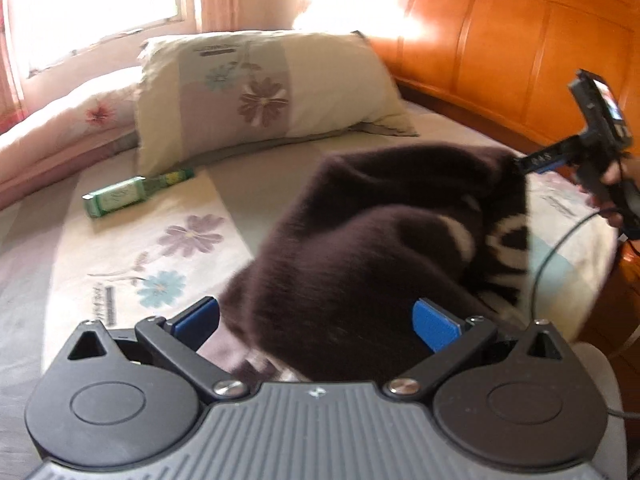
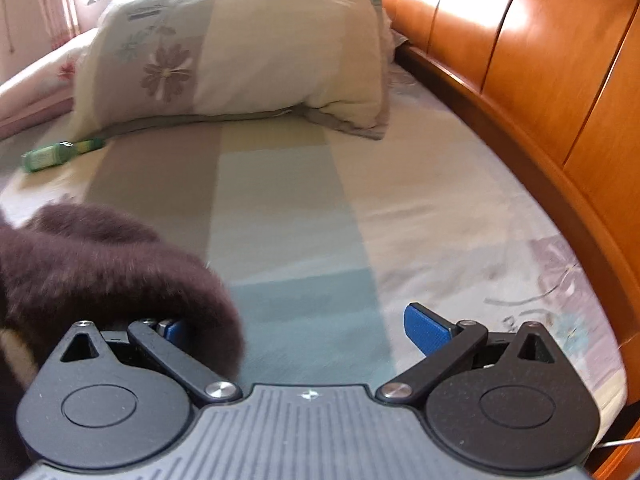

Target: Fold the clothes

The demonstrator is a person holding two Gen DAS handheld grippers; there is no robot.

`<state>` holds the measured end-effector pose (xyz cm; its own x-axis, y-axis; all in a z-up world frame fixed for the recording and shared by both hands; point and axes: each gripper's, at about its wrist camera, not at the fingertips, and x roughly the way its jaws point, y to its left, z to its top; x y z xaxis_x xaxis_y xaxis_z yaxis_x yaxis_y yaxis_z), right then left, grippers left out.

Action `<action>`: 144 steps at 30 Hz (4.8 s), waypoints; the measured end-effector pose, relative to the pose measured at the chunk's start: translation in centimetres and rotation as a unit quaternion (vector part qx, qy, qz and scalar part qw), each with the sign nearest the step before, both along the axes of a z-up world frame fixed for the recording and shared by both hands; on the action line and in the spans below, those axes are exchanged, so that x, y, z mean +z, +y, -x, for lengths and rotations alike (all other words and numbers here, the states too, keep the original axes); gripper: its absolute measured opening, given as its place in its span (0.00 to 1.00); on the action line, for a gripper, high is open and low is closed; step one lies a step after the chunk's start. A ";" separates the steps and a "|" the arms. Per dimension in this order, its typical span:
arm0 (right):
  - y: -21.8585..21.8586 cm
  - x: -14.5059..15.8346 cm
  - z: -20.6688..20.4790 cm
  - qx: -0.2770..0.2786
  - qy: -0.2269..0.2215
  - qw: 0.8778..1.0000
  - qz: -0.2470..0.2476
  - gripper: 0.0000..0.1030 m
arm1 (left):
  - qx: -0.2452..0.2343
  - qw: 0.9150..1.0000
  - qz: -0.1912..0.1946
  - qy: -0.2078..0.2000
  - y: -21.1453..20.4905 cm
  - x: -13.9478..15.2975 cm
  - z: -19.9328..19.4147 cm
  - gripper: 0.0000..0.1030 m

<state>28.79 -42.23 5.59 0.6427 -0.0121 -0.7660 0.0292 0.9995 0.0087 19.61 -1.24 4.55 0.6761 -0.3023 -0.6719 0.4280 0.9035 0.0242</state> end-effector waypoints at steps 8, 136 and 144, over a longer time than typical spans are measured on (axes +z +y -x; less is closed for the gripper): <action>3.4 2.3 7.9 0.054 -0.029 0.998 -0.026 1.00 | -0.008 1.000 0.016 0.013 0.2 -0.8 2.9 0.99; -0.2 -5.4 4.9 -0.154 -0.004 0.986 -0.069 1.00 | 0.254 0.965 -0.027 -0.055 4.5 -3.9 -4.1 1.00; 2.2 -3.7 4.3 -0.072 -0.011 0.996 -0.053 1.00 | 0.223 0.972 -0.045 -0.058 2.6 -4.3 -4.2 1.00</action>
<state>24.44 -40.07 1.93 0.6576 -0.0243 -0.7530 0.1702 0.9784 0.1171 23.77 1.32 0.27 0.7993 0.0943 -0.5935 -0.0153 0.9905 0.1367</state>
